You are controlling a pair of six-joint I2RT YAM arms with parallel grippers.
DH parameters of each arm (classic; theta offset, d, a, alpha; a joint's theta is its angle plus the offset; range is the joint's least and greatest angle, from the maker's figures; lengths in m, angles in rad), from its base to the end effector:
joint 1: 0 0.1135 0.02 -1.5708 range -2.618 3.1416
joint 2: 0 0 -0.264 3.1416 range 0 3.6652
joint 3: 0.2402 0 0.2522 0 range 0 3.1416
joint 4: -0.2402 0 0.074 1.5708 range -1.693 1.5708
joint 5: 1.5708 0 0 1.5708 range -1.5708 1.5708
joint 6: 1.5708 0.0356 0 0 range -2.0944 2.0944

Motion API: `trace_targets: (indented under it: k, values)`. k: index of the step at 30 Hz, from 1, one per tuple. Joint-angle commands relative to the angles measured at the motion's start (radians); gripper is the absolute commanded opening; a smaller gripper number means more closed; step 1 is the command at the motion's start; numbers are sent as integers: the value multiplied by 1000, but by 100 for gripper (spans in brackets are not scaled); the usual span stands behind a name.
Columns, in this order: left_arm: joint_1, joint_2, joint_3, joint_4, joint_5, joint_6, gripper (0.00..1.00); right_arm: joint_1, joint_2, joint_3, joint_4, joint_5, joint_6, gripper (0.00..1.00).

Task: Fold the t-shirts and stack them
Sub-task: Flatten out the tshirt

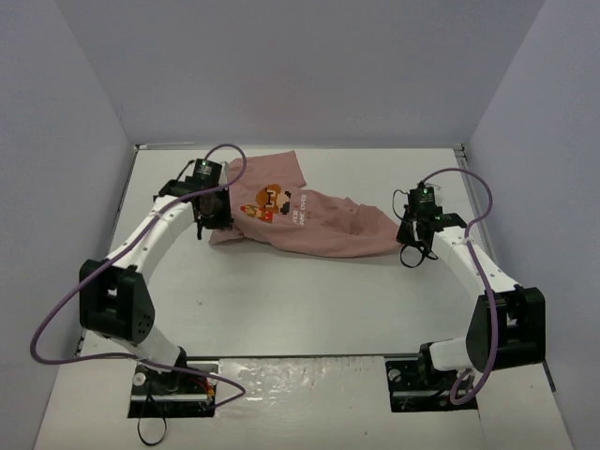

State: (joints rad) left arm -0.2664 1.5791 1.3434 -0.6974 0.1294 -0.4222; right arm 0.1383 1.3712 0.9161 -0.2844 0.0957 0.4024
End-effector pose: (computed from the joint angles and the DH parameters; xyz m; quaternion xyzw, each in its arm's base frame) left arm 0.3263 -0.0938 0.2908 -0.0535 0.9463 -0.1634 0.2737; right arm 0.2926 0.0373 0.2447 0.1395 0.9033 0.0655 0.4004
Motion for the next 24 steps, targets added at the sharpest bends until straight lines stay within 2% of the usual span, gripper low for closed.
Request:
trace_targets:
  k: [1,5,6,8,10,12,14,17,21,24]
  values:
    - [-2,-117,134,-198,-52,-35,0,4,-35,36,2,-4,-13,0]
    - [41,146,305,-192,-87,16,2,4,2,58,2,-17,-14,0]
    - [44,168,352,-191,-77,28,3,4,5,63,1,-17,-14,0]
    - [63,353,476,-193,-59,49,14,5,24,73,2,-23,-15,0]
    - [77,448,589,-195,-55,62,26,5,44,85,2,-26,-17,0]
    - [90,516,642,-195,-38,69,40,7,63,92,2,-29,-19,0]
    - [104,521,657,-196,-19,66,53,9,73,100,2,-30,-19,0]
    - [111,444,600,-194,-35,61,62,13,75,108,2,-29,-22,0]
    - [108,297,460,-184,-6,15,63,14,69,105,2,-28,-28,0]
    - [81,224,344,-138,51,-34,59,14,54,87,2,-28,-27,0]
